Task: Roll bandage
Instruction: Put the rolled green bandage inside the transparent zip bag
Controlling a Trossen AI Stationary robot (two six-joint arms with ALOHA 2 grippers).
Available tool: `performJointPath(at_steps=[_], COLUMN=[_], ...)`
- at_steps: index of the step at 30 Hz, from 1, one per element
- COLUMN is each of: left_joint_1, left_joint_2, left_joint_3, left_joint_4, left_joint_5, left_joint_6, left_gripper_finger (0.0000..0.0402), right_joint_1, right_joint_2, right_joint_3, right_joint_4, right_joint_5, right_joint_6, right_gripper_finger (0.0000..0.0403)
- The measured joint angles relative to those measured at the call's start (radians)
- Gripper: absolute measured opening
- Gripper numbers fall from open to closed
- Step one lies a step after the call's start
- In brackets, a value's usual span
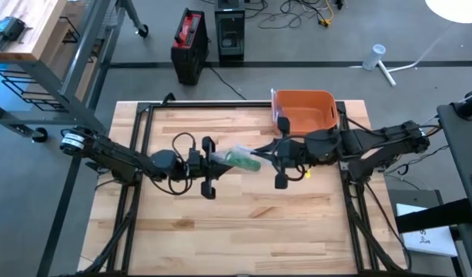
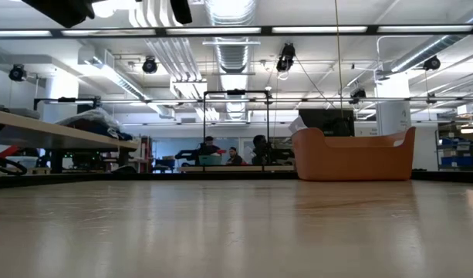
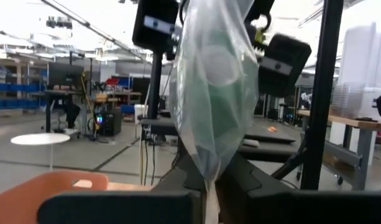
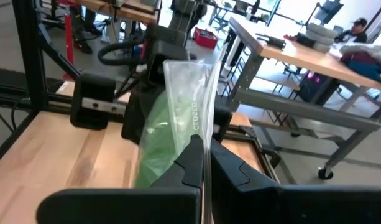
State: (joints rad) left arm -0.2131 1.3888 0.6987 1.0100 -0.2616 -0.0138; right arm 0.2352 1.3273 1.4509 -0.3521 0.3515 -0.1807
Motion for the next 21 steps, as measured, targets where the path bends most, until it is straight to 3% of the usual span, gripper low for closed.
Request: performJointPath(at_steps=[6, 12, 17, 21], left_joint_1=[0.0, -0.001, 0.0, 0.0], left_joint_2=[0.0, 0.0, -0.003, -0.004], left_joint_3=[0.0, -0.001, -0.001, -0.001], left_joint_4=[-0.024, 0.003, 0.008, 0.018], left_joint_5=[0.008, 0.17, 0.076, 0.061], left_joint_6=[-0.004, 0.024, 0.005, -0.002], left_gripper_finger=[0.0053, 0.0092, 0.0102, 0.0098], right_joint_1=[0.0, 0.0, 0.0, 0.0], right_joint_2=[-0.003, -0.005, -0.005, -0.005], right_joint_3=[0.0, 0.0, 0.0, 0.0], right_joint_4=[0.02, 0.016, 0.017, 0.008], right_joint_5=[0.0, 0.031, 0.034, 0.034], right_joint_6=[-0.014, -0.014, -0.014, -0.013], right_gripper_finger=[0.0002, 0.0002, 0.0002, 0.0002])
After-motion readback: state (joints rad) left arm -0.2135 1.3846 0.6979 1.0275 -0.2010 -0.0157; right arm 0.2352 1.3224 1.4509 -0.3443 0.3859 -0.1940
